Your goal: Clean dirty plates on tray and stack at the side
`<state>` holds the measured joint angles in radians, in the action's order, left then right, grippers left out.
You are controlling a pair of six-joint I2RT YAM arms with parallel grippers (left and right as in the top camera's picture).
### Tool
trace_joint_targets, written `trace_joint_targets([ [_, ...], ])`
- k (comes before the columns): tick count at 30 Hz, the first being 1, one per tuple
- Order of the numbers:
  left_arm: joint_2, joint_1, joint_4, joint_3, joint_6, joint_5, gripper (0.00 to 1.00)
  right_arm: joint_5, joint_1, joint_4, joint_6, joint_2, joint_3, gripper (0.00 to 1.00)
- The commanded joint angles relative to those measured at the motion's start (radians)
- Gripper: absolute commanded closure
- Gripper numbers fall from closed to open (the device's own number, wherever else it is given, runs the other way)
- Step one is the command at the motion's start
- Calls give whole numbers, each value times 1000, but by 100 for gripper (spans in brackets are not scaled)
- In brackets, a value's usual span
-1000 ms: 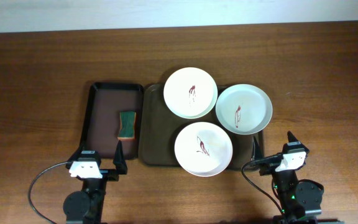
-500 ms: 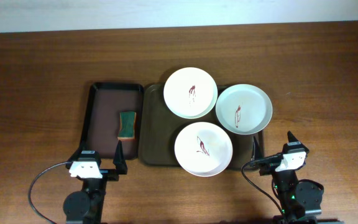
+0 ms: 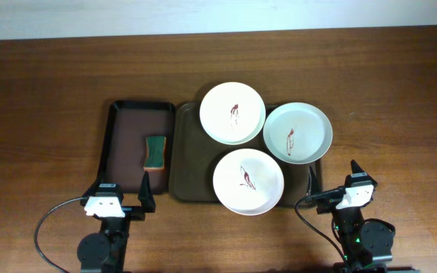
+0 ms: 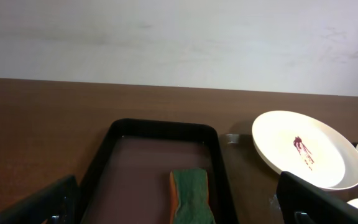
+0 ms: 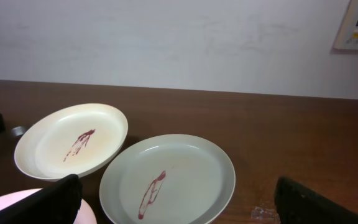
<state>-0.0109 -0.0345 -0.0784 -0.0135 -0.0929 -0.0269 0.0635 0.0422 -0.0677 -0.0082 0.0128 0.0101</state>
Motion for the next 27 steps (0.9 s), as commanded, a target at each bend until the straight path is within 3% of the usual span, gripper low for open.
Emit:
trace_joint_targets([
  [1, 5, 1, -2, 5, 19, -11, 0, -8, 9, -6, -6, -7, -5, 1],
  [9, 5, 1, -2, 4, 19, -19, 1, -3, 9, -5, -3, -7, -5, 1],
  [11, 5, 1, -3, 2, 19, -19, 1, 61, 9, 16, 59, -7, -4, 1],
  [17, -58, 1, -117, -95, 19, -12, 1, 75, 9, -53, 95, 2, 52, 1],
  [21, -198, 1, -173, -189, 19, -3, 1, 75, 9, -179, 95, 61, 152, 1],
  [27, -510, 1, -307, -444, 19, -3, 0, 75, 9, -367, 95, 300, 386, 1],
])
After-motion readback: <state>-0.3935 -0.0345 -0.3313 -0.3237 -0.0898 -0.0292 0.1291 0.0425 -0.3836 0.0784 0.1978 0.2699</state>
